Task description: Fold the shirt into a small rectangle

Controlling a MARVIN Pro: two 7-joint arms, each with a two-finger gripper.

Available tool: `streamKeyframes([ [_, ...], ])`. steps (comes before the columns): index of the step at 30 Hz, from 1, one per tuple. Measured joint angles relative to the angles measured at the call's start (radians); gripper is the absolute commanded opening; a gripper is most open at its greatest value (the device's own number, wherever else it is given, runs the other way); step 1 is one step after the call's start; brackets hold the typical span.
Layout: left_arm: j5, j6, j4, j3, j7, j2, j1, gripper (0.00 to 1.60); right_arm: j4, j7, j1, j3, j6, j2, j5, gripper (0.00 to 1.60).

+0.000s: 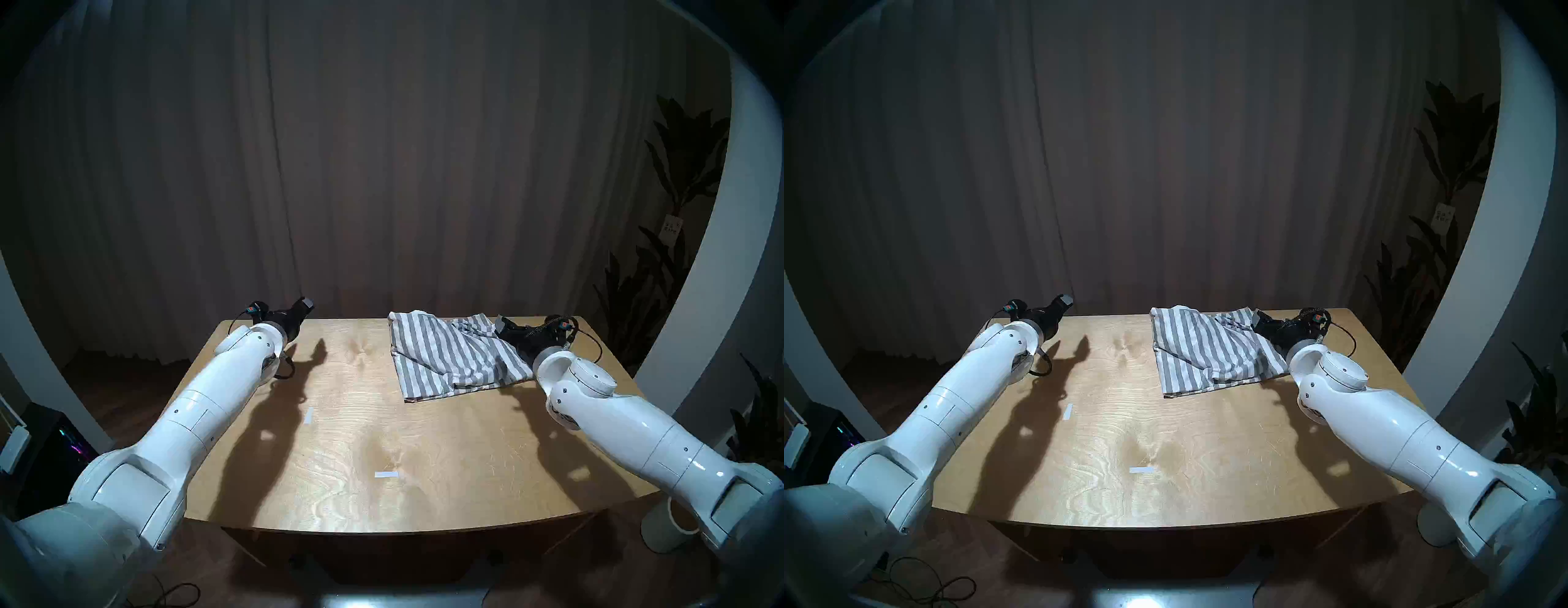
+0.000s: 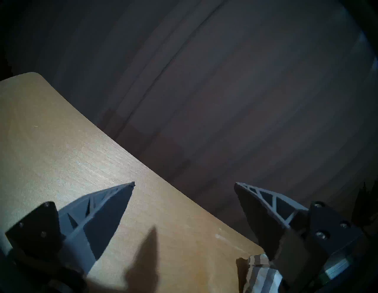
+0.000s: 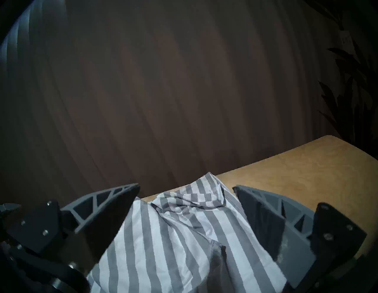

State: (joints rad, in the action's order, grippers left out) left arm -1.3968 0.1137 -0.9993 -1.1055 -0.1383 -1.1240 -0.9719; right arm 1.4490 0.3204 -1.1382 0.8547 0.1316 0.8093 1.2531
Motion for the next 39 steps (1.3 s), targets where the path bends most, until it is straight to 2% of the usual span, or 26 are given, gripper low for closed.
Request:
streamKeyframes([
  [18, -0.076, 0.083, -0.082, -0.033, 0.027, 0.043, -0.044, 1.60, -0.253, -0.016, 0.157, -0.058, -0.060, 0.168, -0.086, 1.60],
  [29, -0.140, 0.156, -0.164, -0.059, 0.035, 0.080, -0.104, 1.60, -0.414, -0.055, 0.236, -0.176, -0.062, 0.298, -0.162, 1.60],
  [39, -0.193, 0.208, -0.241, -0.093, 0.034, 0.117, -0.157, 1.60, -0.541, -0.096, 0.308, -0.232, -0.037, 0.406, -0.213, 1.60],
])
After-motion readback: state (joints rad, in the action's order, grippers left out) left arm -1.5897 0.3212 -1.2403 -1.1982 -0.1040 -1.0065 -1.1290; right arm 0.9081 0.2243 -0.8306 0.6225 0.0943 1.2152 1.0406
